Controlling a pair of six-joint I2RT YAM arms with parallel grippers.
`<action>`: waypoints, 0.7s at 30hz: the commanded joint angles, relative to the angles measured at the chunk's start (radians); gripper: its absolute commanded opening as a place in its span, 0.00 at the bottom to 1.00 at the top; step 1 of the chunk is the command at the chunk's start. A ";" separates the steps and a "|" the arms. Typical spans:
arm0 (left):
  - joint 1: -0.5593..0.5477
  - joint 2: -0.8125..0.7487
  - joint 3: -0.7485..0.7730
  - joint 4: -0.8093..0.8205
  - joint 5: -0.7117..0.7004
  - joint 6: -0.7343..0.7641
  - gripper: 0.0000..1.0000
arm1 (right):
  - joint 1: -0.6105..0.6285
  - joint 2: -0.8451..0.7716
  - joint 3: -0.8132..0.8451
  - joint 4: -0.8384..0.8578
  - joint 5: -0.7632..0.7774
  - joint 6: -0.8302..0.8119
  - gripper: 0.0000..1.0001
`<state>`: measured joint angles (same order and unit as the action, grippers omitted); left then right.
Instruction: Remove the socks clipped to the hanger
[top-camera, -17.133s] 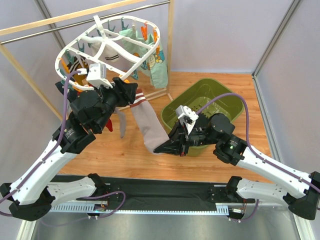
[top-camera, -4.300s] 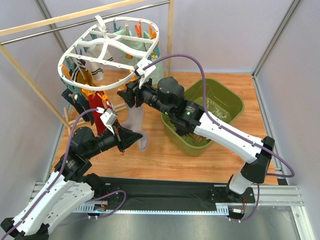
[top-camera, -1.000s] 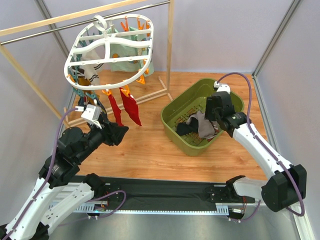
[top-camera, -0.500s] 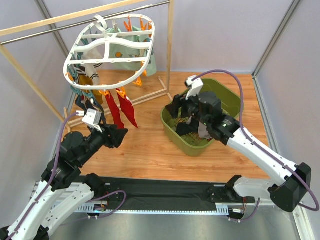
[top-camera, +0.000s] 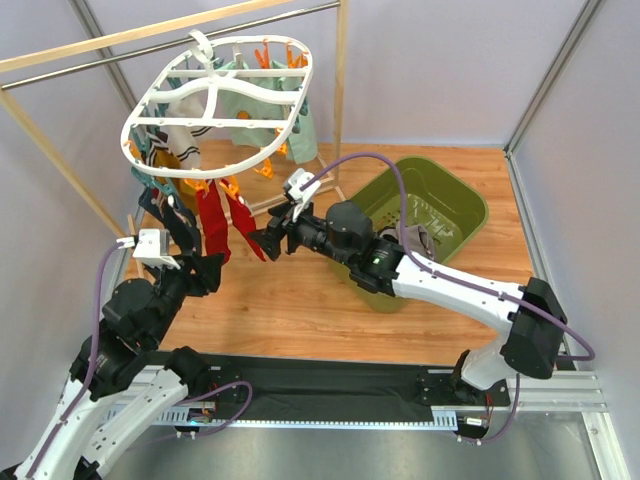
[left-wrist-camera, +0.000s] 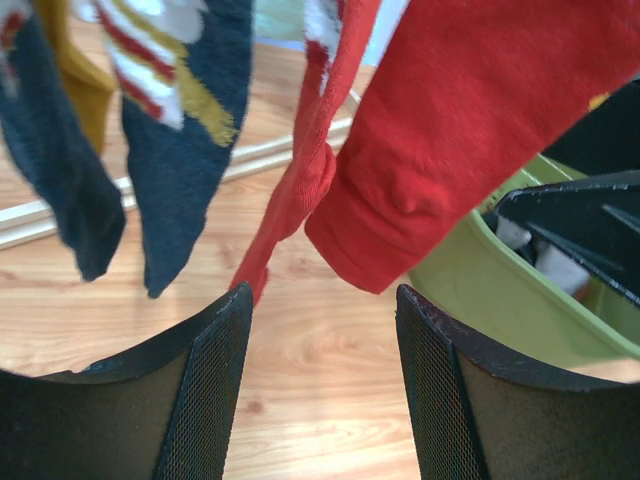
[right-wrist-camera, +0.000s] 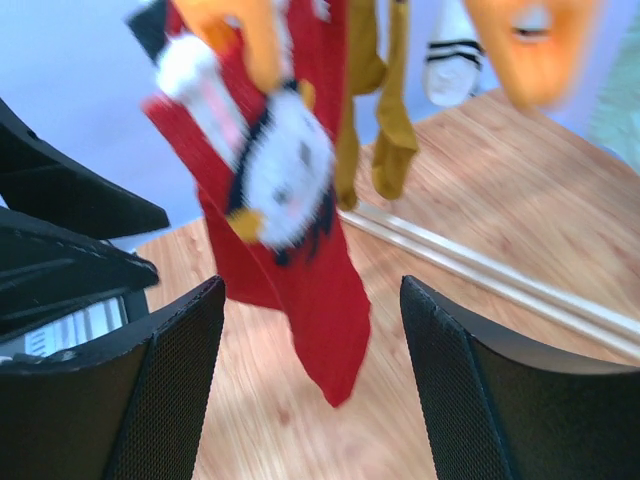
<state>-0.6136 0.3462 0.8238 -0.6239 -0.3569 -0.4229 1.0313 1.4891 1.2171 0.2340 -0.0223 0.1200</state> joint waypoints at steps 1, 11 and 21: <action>0.005 -0.016 0.026 -0.019 -0.083 -0.014 0.66 | 0.027 0.066 0.104 0.082 -0.021 -0.033 0.72; 0.003 -0.027 0.018 0.018 -0.016 0.027 0.67 | 0.039 0.165 0.211 0.048 -0.008 -0.003 0.00; 0.003 -0.018 -0.006 0.122 0.234 0.093 0.70 | 0.038 -0.018 0.084 0.024 -0.091 0.044 0.00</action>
<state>-0.6136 0.3267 0.8227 -0.5831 -0.2447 -0.3805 1.0683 1.5688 1.3182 0.2386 -0.0883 0.1425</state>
